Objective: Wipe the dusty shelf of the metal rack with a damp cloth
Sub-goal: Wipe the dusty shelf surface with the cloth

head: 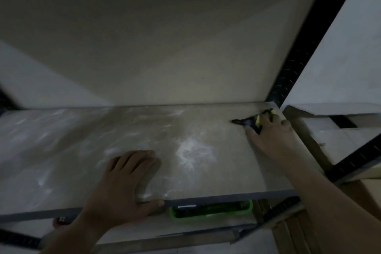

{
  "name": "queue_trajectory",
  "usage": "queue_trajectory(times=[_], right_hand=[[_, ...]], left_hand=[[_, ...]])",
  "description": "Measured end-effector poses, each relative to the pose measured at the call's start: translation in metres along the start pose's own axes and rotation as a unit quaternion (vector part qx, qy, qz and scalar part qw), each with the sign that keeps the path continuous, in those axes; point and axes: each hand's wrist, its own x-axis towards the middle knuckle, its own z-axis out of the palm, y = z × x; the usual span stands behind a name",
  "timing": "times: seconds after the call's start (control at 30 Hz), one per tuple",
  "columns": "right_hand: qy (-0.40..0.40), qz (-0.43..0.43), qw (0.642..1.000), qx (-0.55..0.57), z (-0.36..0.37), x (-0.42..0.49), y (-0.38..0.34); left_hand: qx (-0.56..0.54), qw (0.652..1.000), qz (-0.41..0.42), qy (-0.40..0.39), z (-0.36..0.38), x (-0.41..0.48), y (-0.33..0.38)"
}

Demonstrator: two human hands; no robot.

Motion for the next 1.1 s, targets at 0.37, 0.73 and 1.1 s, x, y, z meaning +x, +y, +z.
queue_trajectory(times=[0.37, 0.73, 1.1], right_hand=[[-0.014, -0.295, 0.877, 0.379, -0.042, -0.049, -0.078], [0.059, -0.032, 0.989, 0.134, 0.003, -0.013, 0.003], [0.039, 0.066, 0.977, 0.197, -0.001, -0.006, 0.040]], left_hand=[[-0.001, 1.000, -0.003, -0.011, -0.002, -0.001, 0.001], [0.004, 1.000, 0.008, 0.000, -0.001, 0.002, 0.000], [0.012, 1.000, 0.018, 0.013, -0.002, 0.001, 0.001]])
